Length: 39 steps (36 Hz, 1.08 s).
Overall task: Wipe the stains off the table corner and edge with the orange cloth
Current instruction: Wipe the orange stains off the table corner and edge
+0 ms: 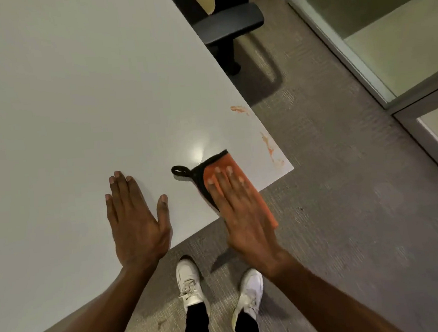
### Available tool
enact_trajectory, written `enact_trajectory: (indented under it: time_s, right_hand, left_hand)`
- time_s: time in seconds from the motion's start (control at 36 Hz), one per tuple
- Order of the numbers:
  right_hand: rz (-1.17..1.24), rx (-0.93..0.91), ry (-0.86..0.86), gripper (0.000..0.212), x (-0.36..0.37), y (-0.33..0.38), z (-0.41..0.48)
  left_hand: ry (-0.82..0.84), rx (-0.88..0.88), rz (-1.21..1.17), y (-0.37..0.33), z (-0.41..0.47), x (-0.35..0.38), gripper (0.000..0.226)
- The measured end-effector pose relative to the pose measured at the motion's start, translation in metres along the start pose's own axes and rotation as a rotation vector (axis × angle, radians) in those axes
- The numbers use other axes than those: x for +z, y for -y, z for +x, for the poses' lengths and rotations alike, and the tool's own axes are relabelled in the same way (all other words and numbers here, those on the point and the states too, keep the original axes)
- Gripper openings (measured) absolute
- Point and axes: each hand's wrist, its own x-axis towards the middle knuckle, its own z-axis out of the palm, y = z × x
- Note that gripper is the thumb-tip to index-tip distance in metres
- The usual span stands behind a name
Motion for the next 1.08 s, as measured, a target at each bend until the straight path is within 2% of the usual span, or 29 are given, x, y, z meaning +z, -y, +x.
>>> enact_trajectory:
  time_s: [0.08, 0.25, 0.36, 0.53, 0.64, 0.81, 0.89, 0.97, 1.08]
  right_hand:
    - [-0.02, -0.043, -0.033, 0.086, -0.013, -0.025, 0.021]
    - [-0.02, 0.139, -0.091, 0.088, -0.041, -0.074, 0.087]
    - [-0.06, 0.191, -0.148, 0.089, -0.029, -0.06, 0.091]
    - [-0.03, -0.014, -0.101, 0.091, 0.004, -0.014, 0.043]
    - [-0.045, -0.096, -0.074, 0.089, -0.008, -0.028, 0.059]
    - [-0.062, 0.18, -0.132, 0.088, -0.039, -0.067, 0.132]
    - [-0.085, 0.23, -0.157, 0.087, -0.036, -0.06, 0.141]
    - [-0.034, 0.159, -0.128, 0.089, -0.024, -0.038, 0.125]
    - [-0.049, -0.024, -0.027, 0.086, -0.009, -0.015, 0.098]
  left_hand:
    - [-0.012, 0.005, -0.002, 0.0, 0.001, 0.001, 0.087]
    - [-0.008, 0.002, 0.009, 0.002, 0.001, 0.002, 0.088]
    - [-0.008, 0.001, 0.005, 0.002, 0.001, 0.002, 0.088]
    - [-0.004, -0.006, 0.006, 0.001, 0.001, -0.001, 0.089]
    - [0.0, -0.002, 0.005, -0.001, 0.001, -0.002, 0.089]
    - [0.004, 0.002, 0.003, 0.0, 0.0, -0.002, 0.089]
    - [-0.002, 0.001, 0.006, -0.001, 0.0, -0.003, 0.089]
    - [-0.007, 0.0, 0.006, -0.002, 0.0, -0.003, 0.089]
    - [-0.01, 0.0, 0.006, -0.001, 0.0, -0.003, 0.089]
